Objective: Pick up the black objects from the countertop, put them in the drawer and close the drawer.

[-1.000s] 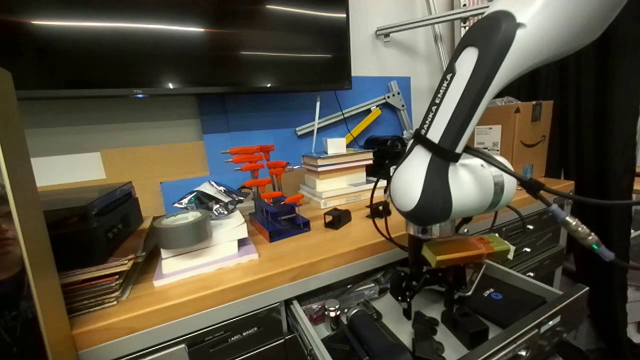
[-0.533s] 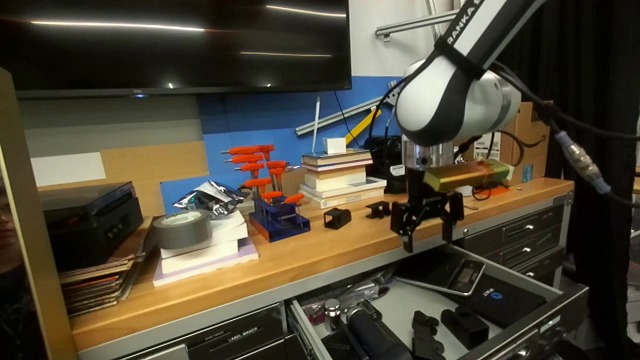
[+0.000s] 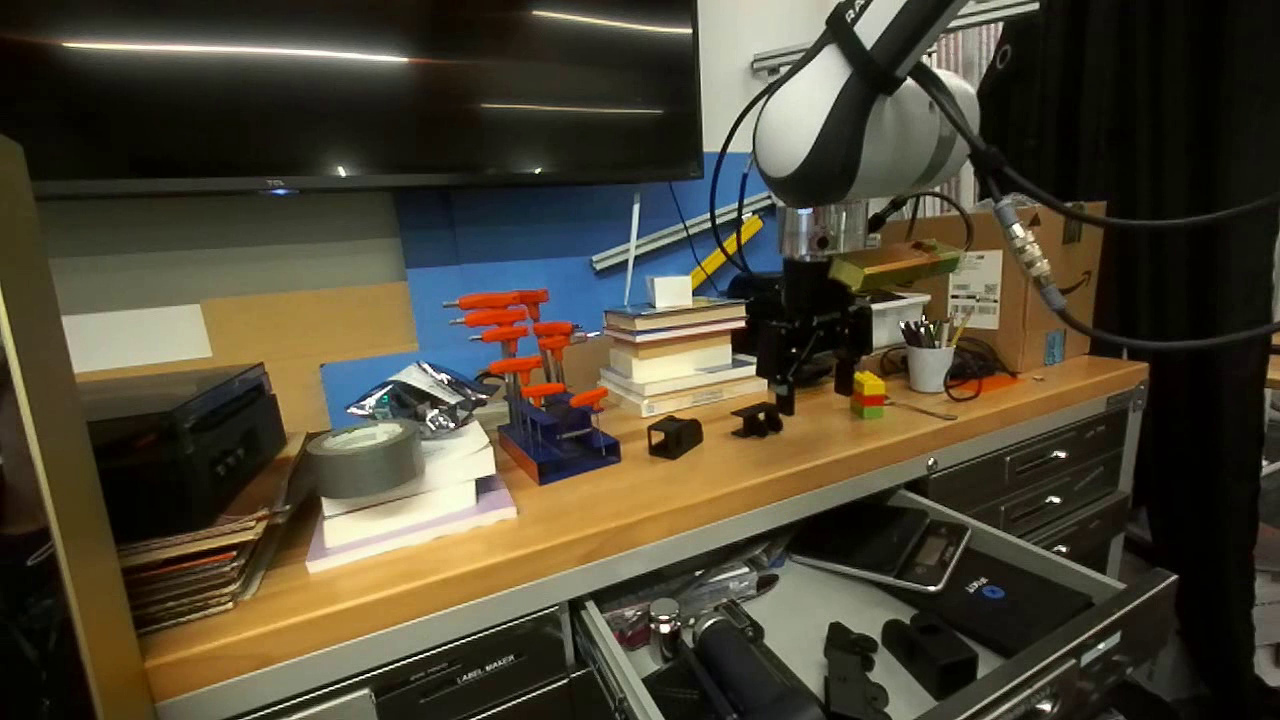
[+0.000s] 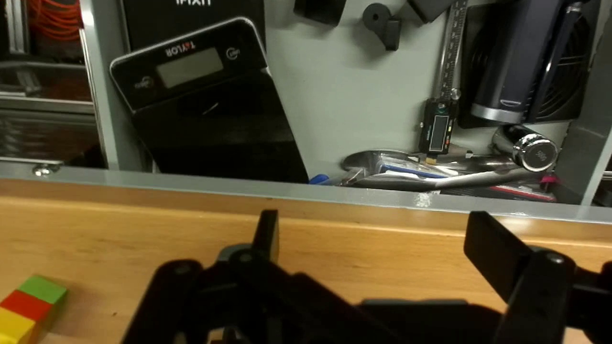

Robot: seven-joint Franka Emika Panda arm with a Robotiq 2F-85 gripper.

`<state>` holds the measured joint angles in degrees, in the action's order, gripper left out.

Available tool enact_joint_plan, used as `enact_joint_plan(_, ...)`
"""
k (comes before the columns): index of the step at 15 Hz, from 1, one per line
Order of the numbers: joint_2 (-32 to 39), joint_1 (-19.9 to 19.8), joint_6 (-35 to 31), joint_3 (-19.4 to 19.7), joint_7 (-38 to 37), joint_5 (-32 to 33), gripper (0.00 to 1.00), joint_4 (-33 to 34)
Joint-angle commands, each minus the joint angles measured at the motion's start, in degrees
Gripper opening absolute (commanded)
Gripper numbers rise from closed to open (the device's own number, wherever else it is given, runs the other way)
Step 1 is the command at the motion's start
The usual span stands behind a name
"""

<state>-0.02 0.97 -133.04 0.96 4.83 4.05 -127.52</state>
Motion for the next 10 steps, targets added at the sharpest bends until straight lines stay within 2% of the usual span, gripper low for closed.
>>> enact_joint_plan(1,6.7,-1.8,-0.2,0.5,12.5,-3.2,1.0,7.0)
enact_joint_plan(5,13.2,-4.8,-0.3,0.5,21.6,-5.3,1.0,12.8)
enact_joint_plan(10,19.7,-8.6,-3.3,-0.5,25.7,-7.9,1.0,20.8)
